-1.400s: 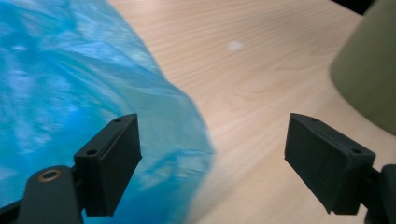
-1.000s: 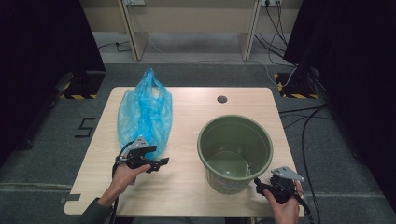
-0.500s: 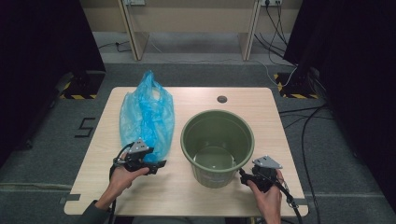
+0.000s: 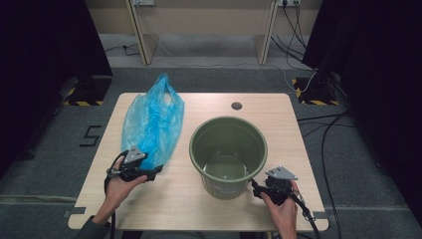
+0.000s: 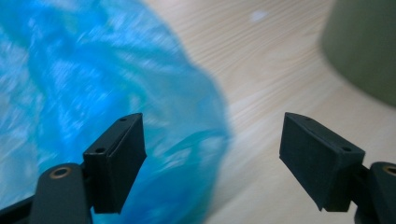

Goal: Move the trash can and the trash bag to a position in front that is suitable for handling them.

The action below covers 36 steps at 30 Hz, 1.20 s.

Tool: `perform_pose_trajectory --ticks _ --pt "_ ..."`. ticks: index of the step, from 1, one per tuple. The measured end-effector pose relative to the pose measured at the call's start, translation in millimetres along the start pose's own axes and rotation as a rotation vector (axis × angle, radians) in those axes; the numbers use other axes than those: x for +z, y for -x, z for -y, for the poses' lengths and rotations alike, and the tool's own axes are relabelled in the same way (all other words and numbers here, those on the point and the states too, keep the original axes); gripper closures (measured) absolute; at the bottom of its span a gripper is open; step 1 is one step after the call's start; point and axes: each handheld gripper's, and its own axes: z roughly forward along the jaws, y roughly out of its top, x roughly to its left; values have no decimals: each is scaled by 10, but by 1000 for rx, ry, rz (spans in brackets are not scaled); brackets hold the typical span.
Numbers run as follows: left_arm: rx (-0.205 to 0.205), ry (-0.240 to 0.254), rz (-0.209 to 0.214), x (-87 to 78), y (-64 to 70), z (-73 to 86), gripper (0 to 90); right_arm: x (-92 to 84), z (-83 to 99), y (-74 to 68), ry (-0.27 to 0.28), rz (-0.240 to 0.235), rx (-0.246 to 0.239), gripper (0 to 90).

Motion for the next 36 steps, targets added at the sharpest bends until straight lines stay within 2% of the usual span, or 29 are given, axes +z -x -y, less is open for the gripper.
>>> perform_pose_trajectory --ticks 1,2,7,9,10,15,19,20,22,25,26,29,35,36 --pt "0 0 0 0 0 0 214 0 0 0 0 0 0 222" --pt "14 17 35 -28 92 -55 210 -39 14 -15 9 -15 2 221" --pt "29 54 108 39 329 -180 204 -78 11 -48 9 -16 -11 227" --pt "31 50 123 85 367 -192 205 -72 4 -57 5 -15 -9 228" --pt "39 27 150 207 437 -218 205 -45 -11 -62 -2 -15 -12 227" --pt "62 4 175 366 523 -268 209 36 -101 -124 -11 -19 -33 228" --pt "62 3 173 398 518 -283 214 114 -182 -168 -14 -37 -52 226" --pt "64 13 158 421 487 -290 215 186 -232 -182 -13 -33 -62 230" --pt "45 13 151 447 439 -299 220 244 -271 -185 -33 -33 -62 230" --pt "39 16 139 471 405 -313 225 299 -312 -179 -30 -34 -59 230" --pt "34 20 119 509 367 -340 225 344 -346 -176 -26 -29 -63 230" --pt "29 24 96 558 326 -374 234 421 -404 -168 -22 -23 -58 234" --pt "4 15 71 688 237 -422 242 553 -503 -144 -32 8 -99 234" --pt "5 15 64 703 221 -434 244 575 -522 -142 -31 8 -90 245"
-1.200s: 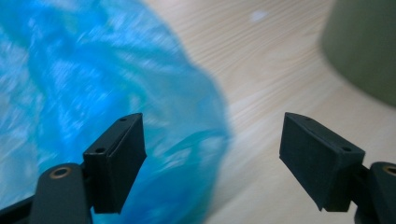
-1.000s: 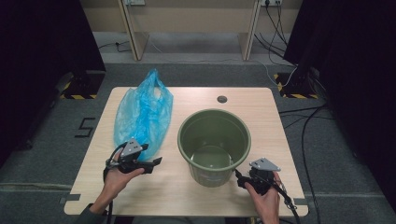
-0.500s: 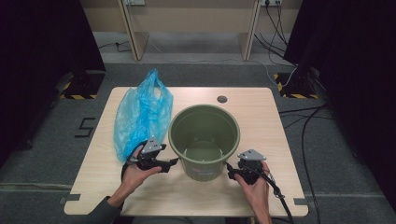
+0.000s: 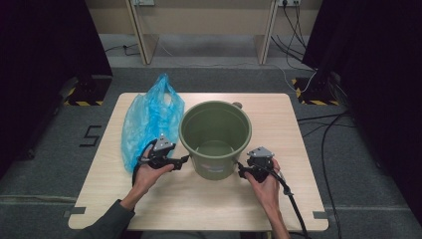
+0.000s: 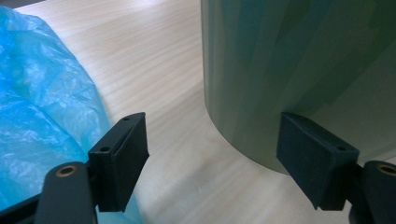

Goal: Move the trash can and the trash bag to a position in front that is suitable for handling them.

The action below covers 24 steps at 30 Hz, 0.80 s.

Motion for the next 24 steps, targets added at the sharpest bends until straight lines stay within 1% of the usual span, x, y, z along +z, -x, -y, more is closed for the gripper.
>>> perform_pose_trajectory --ticks 1,2,3,5,6,7,9,10,11,12,15,16,17,18,21,24 --pt "0 0 0 0 0 0 247 0 0 0 0 0 0 245" --pt "5 -2 -18 27 -29 -33 249 49 -38 11 1 -1 20 249" --pt "5 -2 -18 27 -29 -33 251 70 -64 21 -5 -3 17 249" --pt "-7 -9 -20 80 -73 -70 252 120 -128 25 -13 12 6 255" --pt "-7 -8 -30 100 -86 -88 252 139 -149 22 -15 16 11 262" --pt "-4 -6 -35 113 -96 -103 252 174 -186 20 -14 25 6 269" --pt "-13 5 -47 129 -111 -111 254 230 -248 7 -14 40 -8 273" --pt "-20 3 -34 146 -120 -105 251 252 -269 5 -16 36 -4 272" --pt "-26 -5 -28 162 -128 -98 245 281 -293 3 -18 22 -4 262" --pt "-31 -11 -29 177 -142 -88 239 307 -317 -4 -24 5 -3 248" --pt "-28 -10 -36 187 -156 -79 237 346 -356 -28 -22 -3 -8 241" --pt "-36 -5 -33 186 -177 -75 235 381 -363 -35 -24 -10 -5 229" --pt "-36 -5 -33 186 -177 -75 234 381 -363 -35 -24 -10 -5 229" --pt "-41 -5 -33 193 -190 -77 233 408 -352 -36 -35 -14 -1 222" --pt "-35 -10 -41 204 -195 -90 238 434 -350 -42 -34 -4 0 223" --pt "-42 -8 -46 227 -204 -106 240 448 -355 -34 -34 -7 7 223"
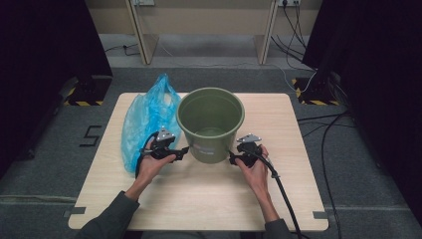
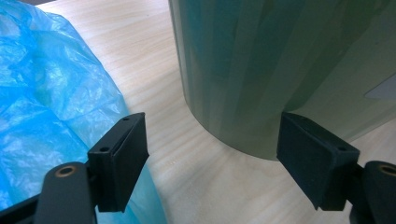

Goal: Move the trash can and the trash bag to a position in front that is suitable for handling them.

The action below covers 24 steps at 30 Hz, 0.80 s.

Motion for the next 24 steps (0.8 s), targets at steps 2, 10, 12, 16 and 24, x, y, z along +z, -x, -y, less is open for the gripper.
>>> perform_pose_trajectory --ticks 2,10,12,16,24 --pt "-10 2 -2 35 -15 -21 242 28 -10 26 3 -4 20 222" --pt "-28 12 -17 85 -34 -41 249 112 -32 75 12 -4 42 222" --pt "-27 15 -25 98 -30 -43 254 125 -40 78 14 -1 49 222" --pt "-26 9 -30 139 -22 -37 254 153 -74 77 0 14 31 221" --pt "-19 -12 -10 138 -45 -5 241 192 -99 56 -36 -9 18 186"
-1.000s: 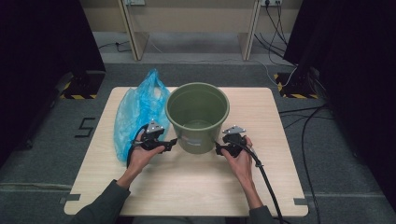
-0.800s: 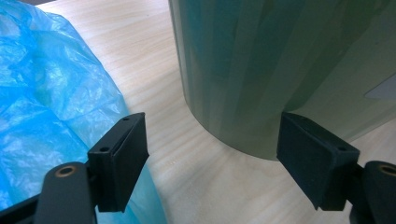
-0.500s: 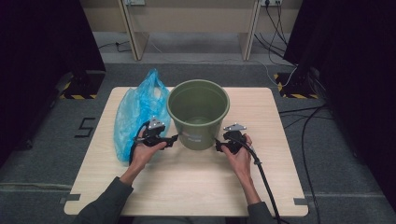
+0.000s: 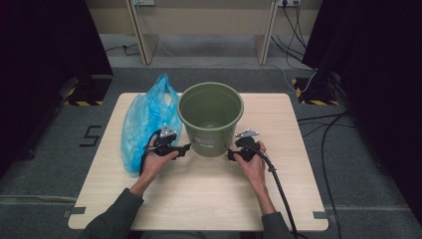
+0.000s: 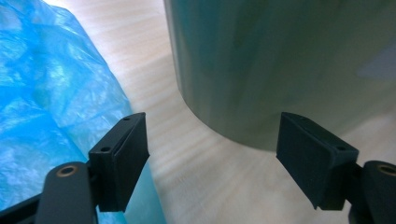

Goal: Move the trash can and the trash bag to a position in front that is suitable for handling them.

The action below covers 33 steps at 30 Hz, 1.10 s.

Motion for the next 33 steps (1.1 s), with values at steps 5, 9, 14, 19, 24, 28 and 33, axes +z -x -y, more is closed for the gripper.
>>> perform_pose_trajectory --ticks 5,9,14,19,24,28,33 --pt "30 -3 3 -189 -32 9 226 -58 20 31 -6 30 -26 181" --pt "59 1 24 -456 -59 23 203 -106 74 81 -19 41 -45 182" --pt "114 -50 -6 -842 -192 218 181 -243 274 239 -48 39 -16 196" --pt "116 -56 -46 -938 -299 354 179 -349 426 344 -45 43 17 196" --pt "110 -65 -40 -979 -347 475 177 -447 559 423 -26 32 59 195" --pt "105 -75 -44 -979 -344 528 172 -498 594 420 -15 28 68 184" --pt "111 -96 -42 -963 -339 566 167 -517 635 358 -19 23 40 177"
